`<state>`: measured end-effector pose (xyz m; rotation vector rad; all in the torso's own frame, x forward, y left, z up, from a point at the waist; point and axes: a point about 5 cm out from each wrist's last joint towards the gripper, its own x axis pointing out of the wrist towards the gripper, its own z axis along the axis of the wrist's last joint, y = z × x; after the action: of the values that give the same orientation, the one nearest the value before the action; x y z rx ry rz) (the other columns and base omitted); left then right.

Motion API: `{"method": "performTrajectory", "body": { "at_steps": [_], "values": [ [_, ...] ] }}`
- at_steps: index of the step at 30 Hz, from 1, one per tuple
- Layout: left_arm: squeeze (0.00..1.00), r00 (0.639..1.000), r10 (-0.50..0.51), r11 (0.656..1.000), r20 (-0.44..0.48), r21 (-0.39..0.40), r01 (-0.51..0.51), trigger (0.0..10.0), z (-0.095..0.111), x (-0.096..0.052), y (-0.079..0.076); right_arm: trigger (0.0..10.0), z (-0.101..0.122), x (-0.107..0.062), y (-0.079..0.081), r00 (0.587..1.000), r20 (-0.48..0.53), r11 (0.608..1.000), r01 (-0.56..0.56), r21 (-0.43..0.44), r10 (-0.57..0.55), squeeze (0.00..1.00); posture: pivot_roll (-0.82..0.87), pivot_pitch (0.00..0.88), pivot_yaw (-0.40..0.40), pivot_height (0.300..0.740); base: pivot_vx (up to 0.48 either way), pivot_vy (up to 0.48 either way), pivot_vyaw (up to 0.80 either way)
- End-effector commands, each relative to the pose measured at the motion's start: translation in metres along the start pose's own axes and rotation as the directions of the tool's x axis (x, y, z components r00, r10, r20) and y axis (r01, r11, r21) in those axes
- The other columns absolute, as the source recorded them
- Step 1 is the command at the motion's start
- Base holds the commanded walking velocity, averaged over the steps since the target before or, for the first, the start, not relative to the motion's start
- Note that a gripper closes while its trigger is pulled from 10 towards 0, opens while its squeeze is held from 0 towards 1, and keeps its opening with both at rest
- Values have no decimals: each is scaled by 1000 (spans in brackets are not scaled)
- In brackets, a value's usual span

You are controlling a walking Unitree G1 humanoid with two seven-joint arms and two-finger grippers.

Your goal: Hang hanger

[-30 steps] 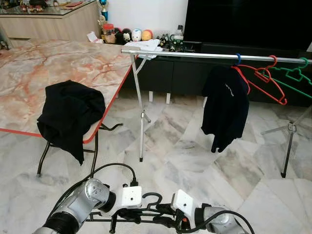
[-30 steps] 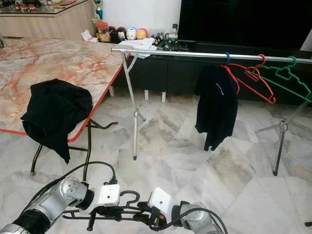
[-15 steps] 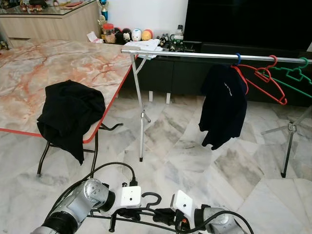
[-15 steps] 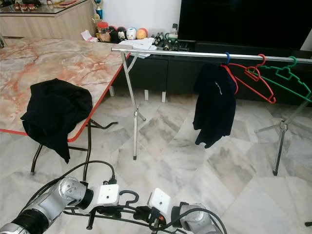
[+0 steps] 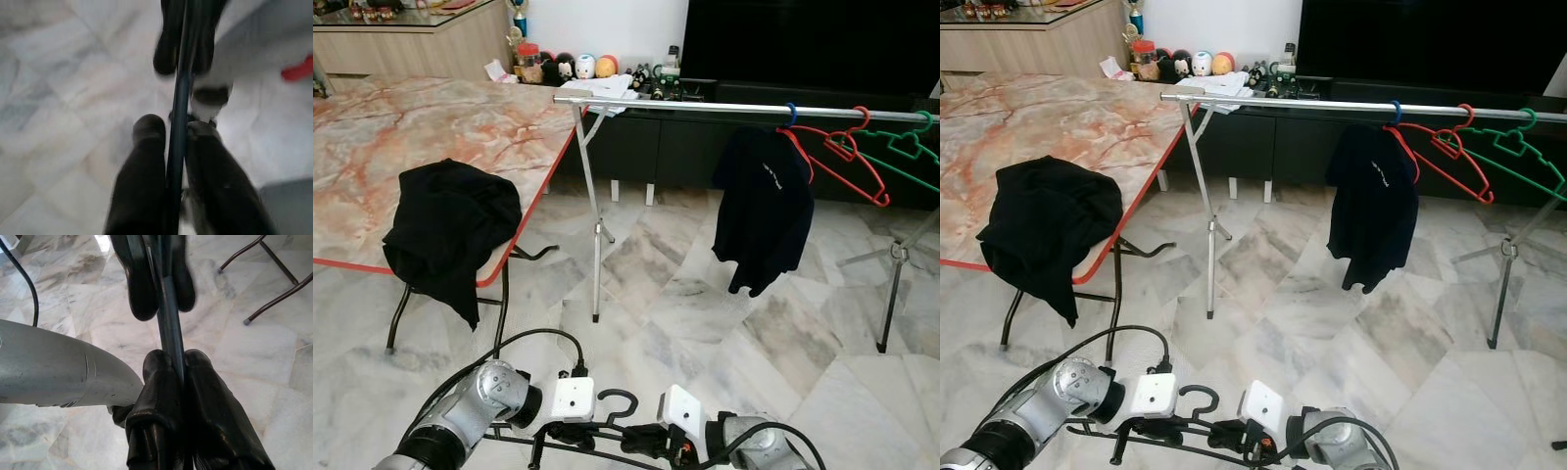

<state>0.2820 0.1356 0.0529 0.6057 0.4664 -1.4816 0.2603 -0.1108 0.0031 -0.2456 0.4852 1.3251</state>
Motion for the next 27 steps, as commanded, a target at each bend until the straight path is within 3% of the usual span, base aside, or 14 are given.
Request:
{"method": "performTrajectory", "body": {
  "at_steps": [1, 13, 23, 24, 26, 27],
  "values": [
    [1000, 999, -29, 999, 38, -36, 30, 10000, 2, -4, 1, 0, -3, -1, 0, 1000, -27, 1000, 9, -13, -9, 0, 83, 72, -2, 740, 0, 0, 0],
    [1000, 995, -80, 992, 51, -93, 85, 10000, -4, -13, -3, 0, -18, -6, 6, 996, -90, 1000, 9, 8, -9, 0, 80, 74, -4, 740, 0, 0, 0],
    [1000, 996, 79, 984, 47, -161, -70, 10000, -12, -32, 9, 0, -45, -24, 15, 985, -172, 998, 40, 53, -30, 0, 81, 77, -2, 740, 0, 0, 0],
    [1000, 986, 161, 968, 38, -201, -150, 10000, -19, -36, 11, 0, -52, -29, 17, 983, -172, 993, 82, 84, -67, 0, 80, 78, -2, 740, 0, 0, 0],
    [1000, 976, 215, 954, 25, -220, -204, 10000, -24, -37, 12, 0, -56, -32, 17, 980, -168, 987, 123, 105, -104, 0, 80, 80, 0, 740, 0, 0, 0],
    [651, 959, 285, 929, -7, -246, -278, 10000, -30, -37, 13, 0, -58, -35, 15, 975, -162, 977, 174, 124, -154, 0, 80, 80, 0, 740, 0, 0, 0]
  ]
}}
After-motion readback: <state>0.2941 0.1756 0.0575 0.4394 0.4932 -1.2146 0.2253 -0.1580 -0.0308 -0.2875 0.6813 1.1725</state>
